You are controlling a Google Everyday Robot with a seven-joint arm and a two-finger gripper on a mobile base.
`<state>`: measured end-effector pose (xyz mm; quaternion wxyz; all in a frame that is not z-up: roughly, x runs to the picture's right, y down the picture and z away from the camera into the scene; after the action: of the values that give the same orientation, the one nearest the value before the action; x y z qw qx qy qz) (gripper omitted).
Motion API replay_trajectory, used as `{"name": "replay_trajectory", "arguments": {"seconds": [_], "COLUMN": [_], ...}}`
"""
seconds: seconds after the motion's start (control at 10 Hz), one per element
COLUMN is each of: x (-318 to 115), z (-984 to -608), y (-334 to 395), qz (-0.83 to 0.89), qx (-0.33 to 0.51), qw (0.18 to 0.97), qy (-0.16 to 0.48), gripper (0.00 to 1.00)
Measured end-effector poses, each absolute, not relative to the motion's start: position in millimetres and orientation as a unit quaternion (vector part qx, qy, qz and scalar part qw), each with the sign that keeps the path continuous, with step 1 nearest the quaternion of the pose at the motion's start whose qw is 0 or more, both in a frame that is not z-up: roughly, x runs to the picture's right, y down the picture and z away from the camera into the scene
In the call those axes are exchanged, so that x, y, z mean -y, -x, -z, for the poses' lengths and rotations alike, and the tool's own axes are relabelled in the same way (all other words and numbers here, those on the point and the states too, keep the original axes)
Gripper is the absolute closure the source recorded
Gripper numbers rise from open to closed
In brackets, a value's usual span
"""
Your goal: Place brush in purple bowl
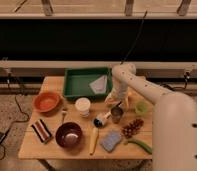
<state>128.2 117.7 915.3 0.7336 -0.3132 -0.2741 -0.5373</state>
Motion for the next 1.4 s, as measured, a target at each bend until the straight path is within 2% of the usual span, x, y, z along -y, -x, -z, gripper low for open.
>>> {"name": "replay_trajectory", "arguments": {"seconds": [0.6, 0.7, 1.1, 1.4], "x": [-124.9, -125.6, -125.2, -121.1], "z": [-925.1, -928.5, -932.1, -928.6], "y": [-132.2, -134.8, -137.6, -143.4], "qz": [0.533, 0.526, 0.511, 0.51], "qx": [0.248, 0.25, 0.252, 0.248], "qw": [0.734, 0.736, 0.74, 0.741], "qy": [0.339, 0.345, 0.357, 0.359], "gripper": [0.22, 0.29, 0.72, 0.98]}}
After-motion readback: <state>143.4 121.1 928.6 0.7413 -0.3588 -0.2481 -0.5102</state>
